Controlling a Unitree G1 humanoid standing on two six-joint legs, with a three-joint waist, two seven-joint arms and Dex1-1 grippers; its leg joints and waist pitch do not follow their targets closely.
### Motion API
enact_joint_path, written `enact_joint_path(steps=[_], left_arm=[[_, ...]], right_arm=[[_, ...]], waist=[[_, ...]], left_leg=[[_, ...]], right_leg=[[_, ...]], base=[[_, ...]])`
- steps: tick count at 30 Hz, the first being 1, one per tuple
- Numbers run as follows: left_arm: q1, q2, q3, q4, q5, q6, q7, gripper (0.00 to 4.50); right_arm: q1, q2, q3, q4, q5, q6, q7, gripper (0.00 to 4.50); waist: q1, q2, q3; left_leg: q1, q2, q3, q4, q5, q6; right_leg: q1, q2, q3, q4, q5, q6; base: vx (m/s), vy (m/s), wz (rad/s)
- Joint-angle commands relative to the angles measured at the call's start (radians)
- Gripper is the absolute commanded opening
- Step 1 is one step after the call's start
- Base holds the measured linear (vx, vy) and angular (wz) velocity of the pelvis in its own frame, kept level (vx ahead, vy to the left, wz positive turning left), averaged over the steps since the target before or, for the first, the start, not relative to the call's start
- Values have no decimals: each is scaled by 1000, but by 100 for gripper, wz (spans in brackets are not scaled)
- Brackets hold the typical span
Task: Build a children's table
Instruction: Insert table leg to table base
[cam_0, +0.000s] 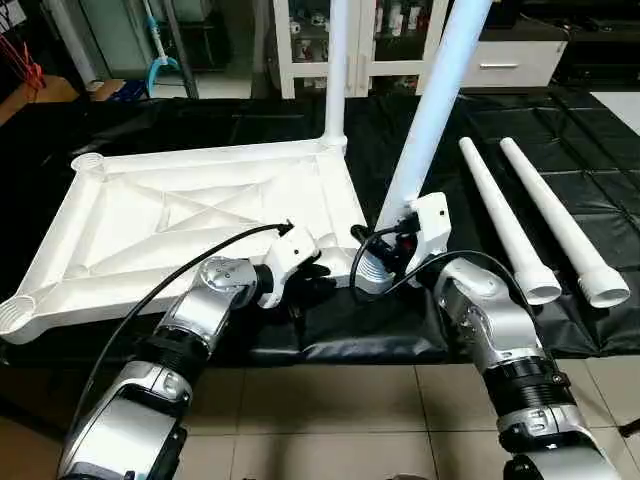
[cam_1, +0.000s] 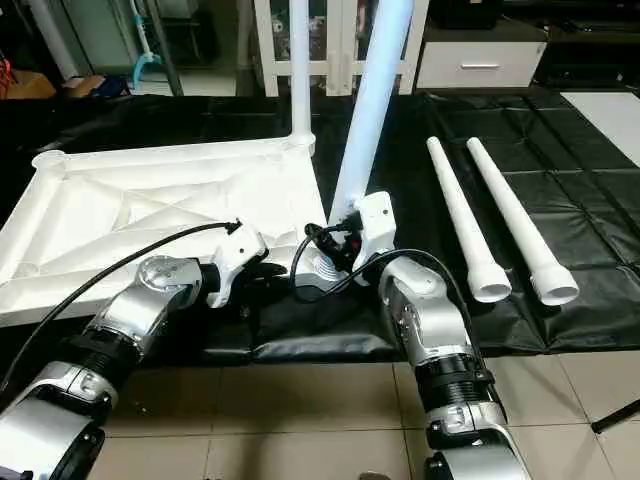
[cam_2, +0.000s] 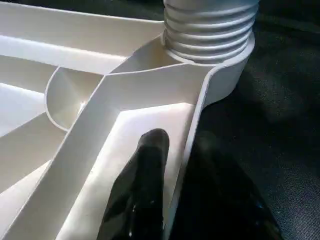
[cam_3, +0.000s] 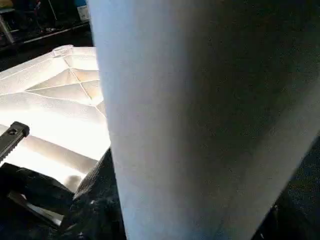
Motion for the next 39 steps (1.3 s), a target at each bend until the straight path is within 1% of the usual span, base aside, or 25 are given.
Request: enact_joint_path(steps=[1, 3, 6, 10, 13, 14, 15, 18, 19, 20, 22, 23, 24, 25, 26, 27, 29, 30, 31, 32, 33, 34, 37, 38, 39], left_arm=[[16, 1, -36, -24, 12, -16, -69, 68], [24, 2, -44, -32, 14, -11, -80, 67], [32, -2, -48, -40, 14, -9, -75, 67], [29, -4, -47, -43, 11, -2, -78, 67], [27, -2, -46, -42, 11, 0, -80, 67], [27, 0, -45, -43, 9, 3, -85, 67], [27, 2, -44, -43, 9, 4, -88, 67], [34, 6, -47, -52, 4, 11, -109, 67], [34, 5, -47, -52, 4, 11, -110, 67], [35, 5, -47, -53, 2, 12, -112, 65], [34, 3, -45, -51, 2, 12, -113, 65], [32, 2, -45, -49, 3, 11, -113, 65], [31, 2, -46, -48, 4, 9, -112, 64], [31, 2, -46, -48, 4, 9, -112, 64], [30, 1, -44, -47, 3, 7, -110, 62], [30, 3, -43, -48, 4, 3, -107, 62], [30, 3, -43, -47, 4, 2, -107, 61], [32, 4, -45, -48, 6, 0, -105, 61], [33, 4, -45, -49, 6, 0, -104, 60], [34, 4, -45, -49, 6, 0, -104, 60], [35, 4, -44, -48, 6, 0, -103, 60], [39, 4, -45, -51, 7, -1, -99, 60], [44, 5, -44, -57, 10, 0, -93, 59], [46, 6, -47, -60, 13, -1, -91, 51], [50, 7, -49, -65, 16, -1, -90, 37]], right_arm=[[3, -16, 19, 34, -26, 17, 7, 188], [4, -18, 19, 32, -28, 11, 4, 188], [16, -41, 70, 24, -102, -102, -1, 188], [40, -47, 108, -11, -145, -208, 5, 188], [46, -50, 118, -20, -158, -236, 3, 188], [47, -51, 119, -19, -160, -251, -2, 188], [47, -51, 119, -18, -160, -262, -6, 188], [42, -70, 133, 0, -207, -346, -44, 188], [42, -71, 133, 1, -209, -350, -46, 188], [42, -76, 137, 4, -222, -369, -56, 188], [41, -88, 152, 17, -244, -399, -57, 188], [41, -77, 137, 18, -213, -372, -48, 188], [35, -44, 81, 13, -128, -284, -59, 188], [35, -44, 81, 13, -128, -284, -59, 188], [16, -9, 7, 13, -26, -168, -83, 189], [-46, 15, -116, 61, 150, 24, -100, 189], [-64, 9, -137, 85, 180, 50, -94, 187], [-84, 1, -168, 110, 232, 116, -84, 187], [-88, -6, -172, 119, 243, 124, -77, 187], [-94, -14, -176, 131, 249, 124, -70, 187], [-98, -21, -179, 141, 253, 127, -64, 187], [-104, -36, -196, 160, 274, 166, -49, 187], [-104, -41, -223, 164, 291, 212, -45, 187], [-108, -38, -244, 167, 316, 238, -52, 187], [-115, -37, -276, 169, 345, 285, -63, 187]], waist=[[2, 6, -71], [2, 5, -72], [2, 5, -72], [4, 3, -72], [5, 3, -71], [7, 12, -71], [6, 7, -71], [6, 11, -72], [7, 15, -72], [5, 13, -72], [5, 17, -73], [5, 17, -73], [4, 18, -72], [4, 18, -72], [4, 19, -72], [0, 23, -71], [-4, 27, -71], [-7, 29, -64], [-7, 29, -64], [-8, 24, -63], [-9, 24, -62], [-10, 16, -65], [-9, 8, -71], [-9, -1, -71], [-6, 3, -71]], left_leg=[[24, 49, -27, -87, -172, 53], [24, 50, -27, -86, -172, 51], [24, 50, -26, -85, -165, 52], [21, 49, -26, -83, -159, 68], [20, 48, -26, -82, -158, 78], [21, 48, -26, -82, -158, 82], [19, 48, -26, -81, -155, 86], [16, 46, -26, -78, -135, 100], [17, 47, -26, -78, -132, 101], [15, 44, -25, -76, -130, 108], [14, 45, -26, -75, -124, 118], [14, 44, -26, -75, -121, 122], [12, 43, -25, -74, -118, 134], [12, 43, -25, -74, -118, 134], [14, 43, -26, -75, -118, 138], [14, 44, -30, -79, -123, 142], [17, 47, -32, -82, -139, 122], [26, 52, -29, -90, -204, 82], [26, 52, -29, -90, -204, 82], [33, 52, -29, -96, -270, 40], [33, 50, -28, -96, -285, 28], [31, 49, -30, -97, -298, 13], [28, 51, -32, -99, -285, 0], [30, 51, -29, -100, -282, 5], [29, 49, -29, -98, -272, 11]], right_leg=[[49, -50, 27, -58, -49, -236], [50, -50, 27, -57, -46, -237], [48, -50, 27, -57, -33, -238], [50, -51, 27, -58, -37, -237], [51, -52, 28, -59, -60, -234], [50, -52, 28, -59, -72, -233], [50, -51, 28, -61, -78, -230], [51, -52, 27, -60, -87, -225], [50, -53, 27, -60, -88, -225], [51, -51, 26, -61, -89, -223], [50, -51, 25, -61, -101, -218], [50, -51, 25, -62, -102, -217], [51, -51, 26, -62, -110, -215], [51, -51, 26, -62, -110, -215], [51, -50, 25, -64, -121, -212], [53, -48, 24, -62, -130, -217], [49, -45, 20, -63, -145, -218], [40, -44, 22, -70, -182, -215], [40, -44, 22, -70, -182, -215], [38, -45, 23, -74, -231, -204], [37, -44, 23, -77, -240, -199], [41, -47, 25, -76, -244, -194], [45, -47, 24, -73, -192, -190], [43, -46, 26, -75, -184, -192], [43, -48, 27, -73, -177, -196]], base=[[0, 0, 0], [0, 0, 0], [0, 0, 0], [0, 0, 0], [0, 0, 0], [0, 0, 0], [0, 0, 0], [0, 0, 0], [0, 0, 0], [0, 0, 0], [0, 0, 0], [0, 0, 0], [0, 0, 0], [0, 0, 0], [0, 0, 0], [0, 0, 0], [0, 0, 0], [0, 0, 0], [0, 0, 0], [0, 0, 0], [0, 0, 0], [0, 0, 0], [0, 0, 0], [0, 0, 0], [0, 0, 0]])
